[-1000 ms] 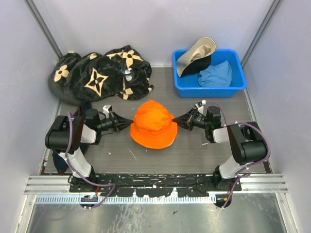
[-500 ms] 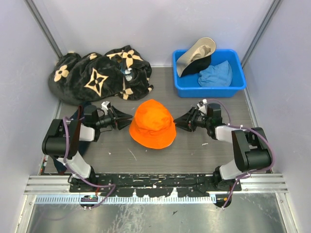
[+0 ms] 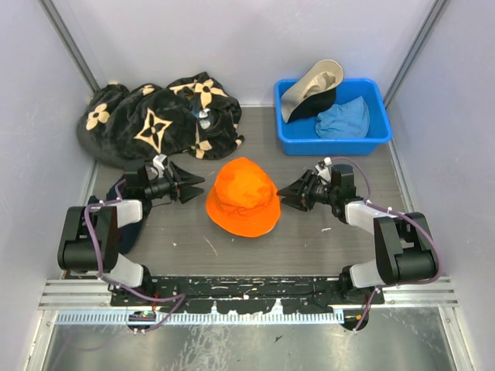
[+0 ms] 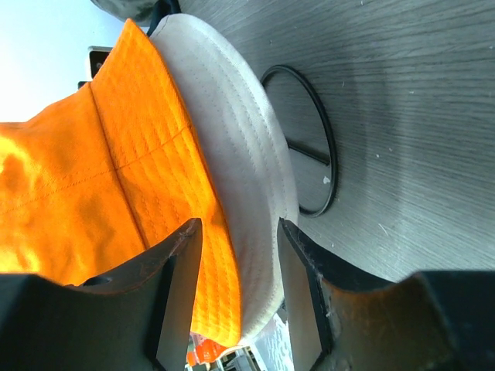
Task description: Stack the hats
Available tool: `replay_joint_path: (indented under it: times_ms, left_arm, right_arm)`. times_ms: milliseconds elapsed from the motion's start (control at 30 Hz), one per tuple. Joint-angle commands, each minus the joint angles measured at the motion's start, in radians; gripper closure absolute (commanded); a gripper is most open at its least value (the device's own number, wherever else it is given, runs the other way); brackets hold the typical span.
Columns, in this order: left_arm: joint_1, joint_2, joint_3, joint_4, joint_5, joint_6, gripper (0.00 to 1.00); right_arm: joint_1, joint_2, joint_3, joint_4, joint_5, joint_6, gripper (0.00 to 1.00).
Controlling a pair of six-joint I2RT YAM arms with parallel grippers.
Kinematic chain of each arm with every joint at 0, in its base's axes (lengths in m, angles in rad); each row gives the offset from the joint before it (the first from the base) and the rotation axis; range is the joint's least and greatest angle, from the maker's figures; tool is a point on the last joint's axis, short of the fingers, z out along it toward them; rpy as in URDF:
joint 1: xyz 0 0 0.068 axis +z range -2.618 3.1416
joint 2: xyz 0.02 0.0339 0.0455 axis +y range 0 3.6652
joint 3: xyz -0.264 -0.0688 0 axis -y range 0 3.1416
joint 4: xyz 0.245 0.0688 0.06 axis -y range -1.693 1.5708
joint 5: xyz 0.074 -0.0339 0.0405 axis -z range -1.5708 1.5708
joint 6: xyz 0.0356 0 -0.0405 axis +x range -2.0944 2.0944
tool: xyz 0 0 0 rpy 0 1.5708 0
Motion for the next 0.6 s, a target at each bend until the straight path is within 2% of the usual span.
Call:
replay_joint_path:
  times_ms: [0, 200, 333, 433, 567]
  left_arm:
    - [0.011, -0.092, -0.004, -0.203, 0.018, 0.137, 0.39]
    - [0.011, -0.182, -0.045, -0.253, 0.033, 0.122, 0.38]
    - [0.011, -0.325, -0.085, -0.382, 0.014, 0.143, 0.36]
    - [0.011, -0.390, -0.096, -0.490, -0.012, 0.198, 0.33]
    - [0.009, -0.375, -0.110, -0.466, -0.001, 0.172, 0.33]
  right_arm:
    - [-0.014, -0.059, -0.020, 0.016, -0.011, 0.002, 0.50]
    - [-0.017, -0.086, -0.060, 0.032, -0.028, 0.049, 0.50]
    - [-0.021, -0.150, -0.108, 0.029, -0.037, 0.100, 0.49]
    - [-0.021, -0.187, -0.154, 0.094, -0.041, 0.172, 0.48]
    - [-0.022, -0.201, -0.223, 0.238, -0.050, 0.295, 0.48]
